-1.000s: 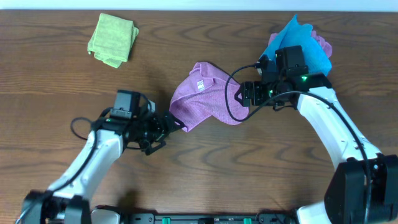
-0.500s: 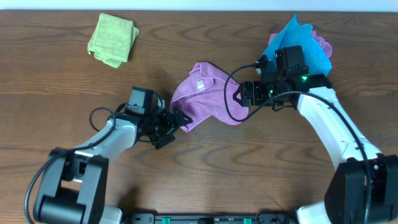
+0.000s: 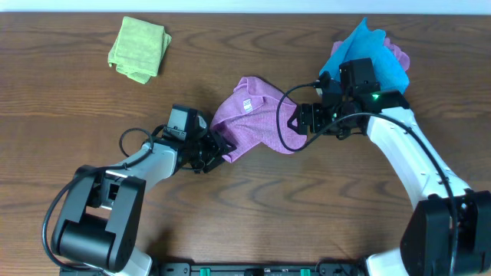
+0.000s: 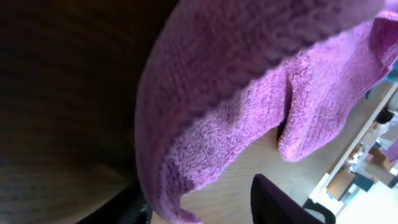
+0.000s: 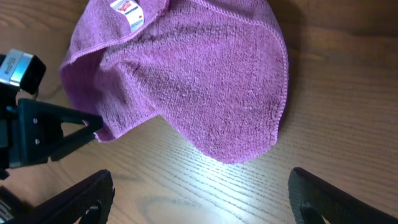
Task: Fold the cloth
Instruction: 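Reach the left gripper to the pink cloth's left corner and grasp, then hold the pink cloth with both grippers and stretch it apart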
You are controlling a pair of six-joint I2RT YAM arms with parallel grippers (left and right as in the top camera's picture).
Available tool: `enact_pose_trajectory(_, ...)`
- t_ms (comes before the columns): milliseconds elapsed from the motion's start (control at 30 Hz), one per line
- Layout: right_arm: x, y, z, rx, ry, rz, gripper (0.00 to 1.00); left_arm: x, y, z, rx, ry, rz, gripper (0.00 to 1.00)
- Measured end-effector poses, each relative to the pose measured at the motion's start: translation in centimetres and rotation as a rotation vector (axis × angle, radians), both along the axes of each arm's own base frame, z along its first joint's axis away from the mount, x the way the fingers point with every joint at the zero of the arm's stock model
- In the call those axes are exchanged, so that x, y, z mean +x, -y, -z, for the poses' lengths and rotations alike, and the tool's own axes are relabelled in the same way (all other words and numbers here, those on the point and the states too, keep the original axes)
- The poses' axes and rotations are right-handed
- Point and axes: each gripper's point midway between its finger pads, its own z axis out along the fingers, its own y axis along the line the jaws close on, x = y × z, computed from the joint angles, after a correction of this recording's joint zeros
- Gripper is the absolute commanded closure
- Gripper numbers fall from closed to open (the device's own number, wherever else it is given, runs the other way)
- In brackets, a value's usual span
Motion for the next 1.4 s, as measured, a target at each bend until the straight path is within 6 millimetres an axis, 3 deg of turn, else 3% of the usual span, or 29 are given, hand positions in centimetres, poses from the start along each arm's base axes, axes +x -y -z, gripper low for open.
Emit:
enact_pose_trajectory(67, -0.1, 0.0, 0.0, -0.001, -0.005, 0.0, 0.09, 0.4, -0.1, 0.0, 0.008, 0.016, -0.009, 0.7)
enact_pose_trajectory(167, -0.2, 0.0, 0.1, -0.002, -0.007, -0.002, 0.09, 1.1, -0.1, -0.1, 0.019, 0.058, -0.006, 0.94)
enact_pose_trajectory(467, 0.6, -0.1, 1.6, 0.003, 0.06, -0.017, 0.12, 1.9, -0.1, -0.4, 0.02, 0.101, -0.01, 0.94)
enact_pose_trajectory(800, -1.0, 0.2, 5.9, 0.001, 0.066, -0.014, 0.19, 2.1, -0.4, -0.8, -0.001, 0.127, 0.021, 0.94)
enact_pose_trajectory(1000, -0.7, 0.4, 6.9, 0.002, 0.091, 0.011, 0.21, 2.3, -0.8, -1.0, -0.019, 0.135, 0.026, 0.94)
enact_pose_trajectory(1400, 0.2, 0.3, 9.4, 0.014, 0.053, 0.063, 0.34, 2.3, -0.9, -1.1, -0.029, 0.135, 0.028, 0.94)
